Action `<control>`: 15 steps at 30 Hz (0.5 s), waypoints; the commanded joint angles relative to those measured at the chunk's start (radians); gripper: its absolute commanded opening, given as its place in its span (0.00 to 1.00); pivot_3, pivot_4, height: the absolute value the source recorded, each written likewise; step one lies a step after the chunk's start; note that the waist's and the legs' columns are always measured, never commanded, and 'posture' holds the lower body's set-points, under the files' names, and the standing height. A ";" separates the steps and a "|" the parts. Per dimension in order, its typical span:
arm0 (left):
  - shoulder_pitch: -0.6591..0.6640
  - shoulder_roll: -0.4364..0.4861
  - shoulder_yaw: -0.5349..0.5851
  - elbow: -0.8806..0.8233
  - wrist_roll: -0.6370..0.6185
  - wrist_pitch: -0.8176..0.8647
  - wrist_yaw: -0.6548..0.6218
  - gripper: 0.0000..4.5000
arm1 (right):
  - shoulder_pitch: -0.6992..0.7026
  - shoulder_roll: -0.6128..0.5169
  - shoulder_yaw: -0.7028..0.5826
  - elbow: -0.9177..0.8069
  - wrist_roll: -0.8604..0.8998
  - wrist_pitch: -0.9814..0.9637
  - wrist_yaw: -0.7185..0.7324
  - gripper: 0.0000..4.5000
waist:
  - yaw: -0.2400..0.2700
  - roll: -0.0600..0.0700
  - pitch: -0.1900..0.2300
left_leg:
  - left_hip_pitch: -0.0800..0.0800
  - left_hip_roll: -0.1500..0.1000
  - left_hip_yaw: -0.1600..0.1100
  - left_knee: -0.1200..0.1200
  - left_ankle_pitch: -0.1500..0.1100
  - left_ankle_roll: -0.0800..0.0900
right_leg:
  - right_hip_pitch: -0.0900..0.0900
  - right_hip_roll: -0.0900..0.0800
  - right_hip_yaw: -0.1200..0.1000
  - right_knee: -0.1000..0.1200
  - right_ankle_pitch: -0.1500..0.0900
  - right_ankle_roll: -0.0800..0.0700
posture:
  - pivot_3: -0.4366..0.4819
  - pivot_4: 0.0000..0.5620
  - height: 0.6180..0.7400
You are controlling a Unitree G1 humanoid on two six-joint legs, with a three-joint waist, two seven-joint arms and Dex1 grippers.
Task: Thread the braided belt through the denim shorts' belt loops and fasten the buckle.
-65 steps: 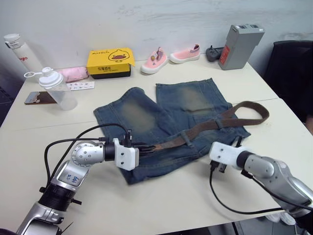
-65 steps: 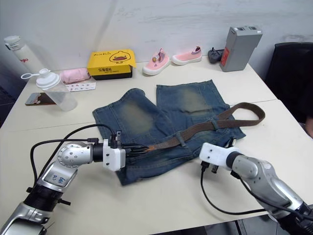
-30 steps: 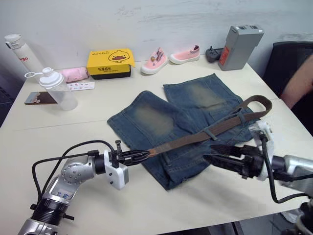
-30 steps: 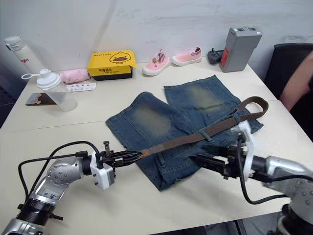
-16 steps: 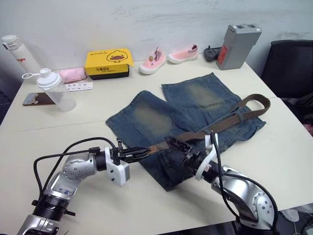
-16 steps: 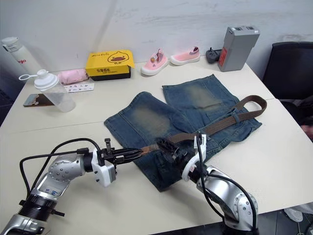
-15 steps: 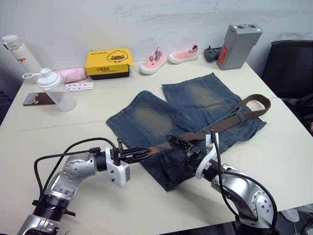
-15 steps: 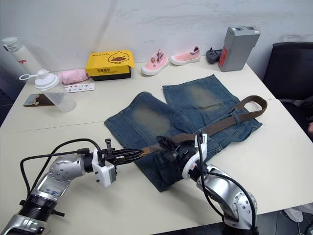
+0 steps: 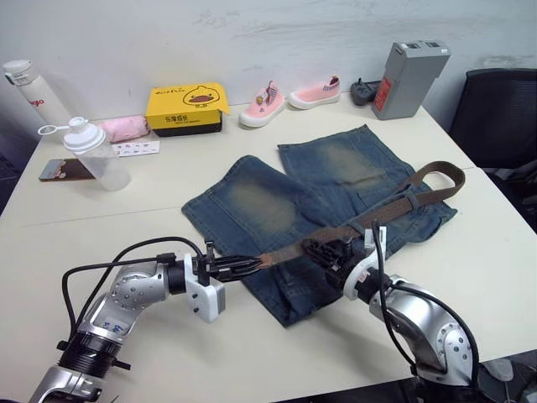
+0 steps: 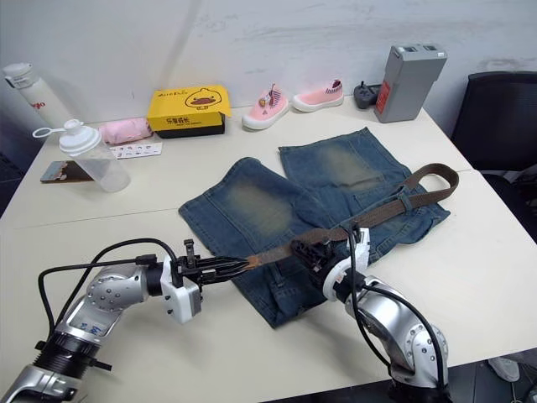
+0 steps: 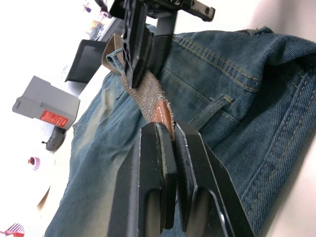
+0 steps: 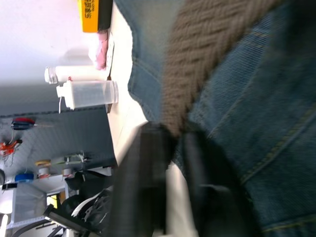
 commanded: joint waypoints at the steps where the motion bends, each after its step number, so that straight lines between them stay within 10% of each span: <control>1: 0.005 0.007 -0.016 -0.045 -0.074 0.050 -0.026 0.09 | -0.003 -0.006 -0.006 -0.038 0.025 -0.021 0.018 0.00 | 0.000 0.000 0.000 | 0.000 0.000 0.000 0.000 0.000 0.000 | 0.000 -0.001 0.000 0.000 0.000 -0.001 | 0.48 0.27 1.00; 7: 0.079 0.046 0.002 -0.109 -0.186 0.199 -0.089 0.58 | 0.029 -0.162 -0.139 0.009 -0.020 0.017 0.186 0.00 | 0.001 0.000 0.000 | 0.000 -0.002 0.000 0.000 0.000 0.000 | 0.000 -0.004 -0.001 -0.001 -0.001 -0.002 | 0.48 0.27 1.00; 15: 0.205 0.088 0.062 -0.192 -0.272 0.318 -0.119 0.58 | 0.048 -0.303 -0.174 0.112 -0.255 0.050 0.427 0.00 | 0.004 0.000 0.001 | -0.001 -0.003 0.001 0.000 -0.001 0.002 | 0.001 -0.005 -0.002 -0.002 -0.005 -0.009 | 0.48 0.27 1.00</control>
